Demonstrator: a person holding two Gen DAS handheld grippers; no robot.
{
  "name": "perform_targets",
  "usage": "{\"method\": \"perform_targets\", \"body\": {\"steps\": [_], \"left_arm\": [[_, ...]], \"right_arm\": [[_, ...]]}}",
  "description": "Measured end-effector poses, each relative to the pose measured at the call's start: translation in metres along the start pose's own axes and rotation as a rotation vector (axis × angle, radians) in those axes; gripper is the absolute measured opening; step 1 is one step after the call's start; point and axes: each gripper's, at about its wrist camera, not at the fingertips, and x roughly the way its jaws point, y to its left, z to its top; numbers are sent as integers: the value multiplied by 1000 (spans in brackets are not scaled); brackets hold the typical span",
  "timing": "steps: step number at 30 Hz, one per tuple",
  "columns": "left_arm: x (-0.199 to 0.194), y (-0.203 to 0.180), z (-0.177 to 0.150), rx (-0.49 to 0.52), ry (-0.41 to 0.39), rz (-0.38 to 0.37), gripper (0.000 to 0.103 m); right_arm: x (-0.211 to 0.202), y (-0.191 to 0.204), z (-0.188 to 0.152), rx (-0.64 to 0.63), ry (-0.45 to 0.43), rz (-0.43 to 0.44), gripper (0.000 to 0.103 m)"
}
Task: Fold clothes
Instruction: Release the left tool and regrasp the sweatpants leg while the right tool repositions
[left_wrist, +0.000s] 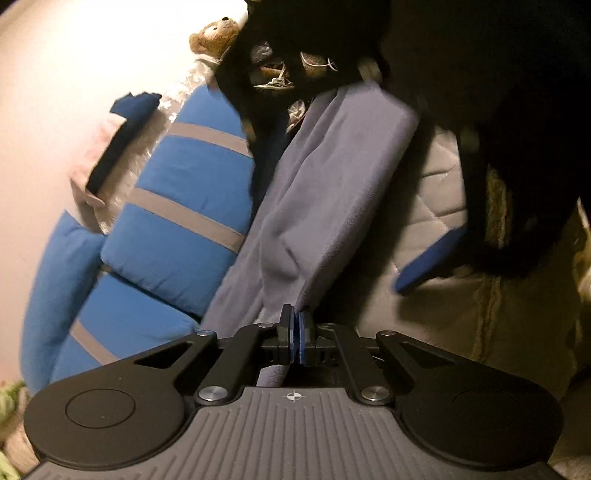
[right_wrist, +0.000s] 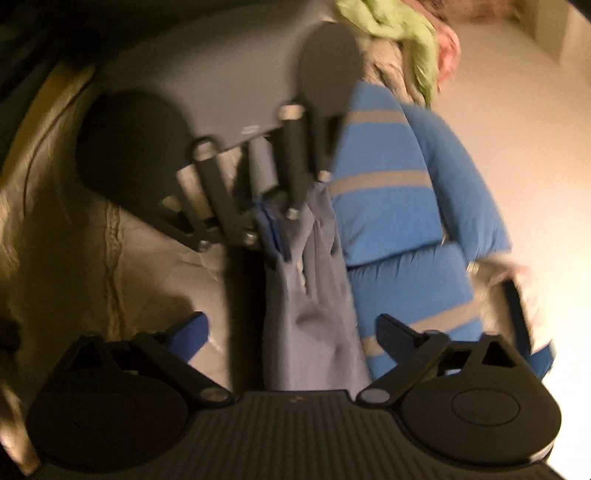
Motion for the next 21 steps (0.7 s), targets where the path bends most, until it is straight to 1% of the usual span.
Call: {"method": "perform_targets", "body": {"steps": [1,2,3,4,5,6,7,8,9,10,12,16,21], "left_arm": [[-1,1,-1,-3,-2,-5,3],[-1,2,-1,-7,-4,-11,3],[-2,2,-2,-10,-6,-16,3],[-3,3,-2,-14,-8,-22,3],[-2,1,-3,3,-1,-4,4],[0,-3,-4,22,7,15,6],[2,-6,-5,41,14,35,6],[3,-9,-6,60,22,55,7],[5,-12,-7,79,29,75,13],[6,-15,-9,98,37,95,26],[15,-16,-13,106,69,148,42],[32,-10,-19,88,146,230,42],[54,0,-27,77,245,328,42]], "right_arm": [[4,5,1,-29,0,-13,81],[7,9,2,-53,-1,-23,78],[9,12,3,-70,-5,-27,71],[11,15,3,-77,-9,-29,60],[13,17,2,-72,-12,-33,51],[15,17,4,-45,-14,-40,31],[16,16,5,-11,-13,-39,22],[17,15,5,12,-13,-34,22],[16,13,5,32,-19,-36,21],[16,10,5,55,-28,-43,20],[15,1,5,118,-38,-54,19],[16,-15,2,228,-50,-66,18],[14,-20,0,265,-58,-57,18]]}}
